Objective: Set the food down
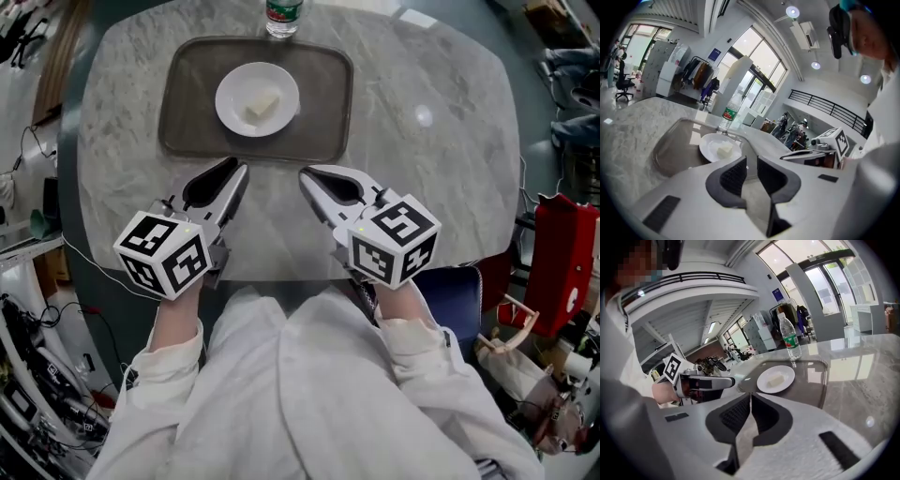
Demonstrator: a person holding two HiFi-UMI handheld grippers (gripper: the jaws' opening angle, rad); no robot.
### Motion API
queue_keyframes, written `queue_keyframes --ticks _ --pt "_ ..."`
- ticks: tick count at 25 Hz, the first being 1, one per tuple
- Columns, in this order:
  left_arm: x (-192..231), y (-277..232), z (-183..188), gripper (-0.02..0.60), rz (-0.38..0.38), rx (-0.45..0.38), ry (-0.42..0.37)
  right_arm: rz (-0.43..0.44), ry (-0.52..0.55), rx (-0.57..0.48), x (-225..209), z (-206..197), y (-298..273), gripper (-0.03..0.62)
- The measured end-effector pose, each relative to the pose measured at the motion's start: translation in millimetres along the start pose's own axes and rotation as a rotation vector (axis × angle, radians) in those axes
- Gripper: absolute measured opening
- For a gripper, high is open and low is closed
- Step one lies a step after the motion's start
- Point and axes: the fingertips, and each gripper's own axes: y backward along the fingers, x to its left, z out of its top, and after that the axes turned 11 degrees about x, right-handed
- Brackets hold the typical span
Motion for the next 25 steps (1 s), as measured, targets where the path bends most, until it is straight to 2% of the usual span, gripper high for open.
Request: queue_keyframes --ticks 5,13,18,25 --pt "-36 22 -27 0.059 -0.068 -0.035 -0.003 0.052 0.071 -0.014 22 -16 24 0.008" --pt "-69 46 -64 0.044 -0.034 -0.041 0.010 0.087 0.116 -0.075 52 -36 55 0.006" --pt "-90 56 -79 0.044 -0.032 -0.042 0.033 0.094 0.096 -0.088 59 -52 73 0.006" --pt "-100 67 -82 0.043 -0.036 -0.034 0.023 0.097 0.053 -0.113 66 -62 80 0.006"
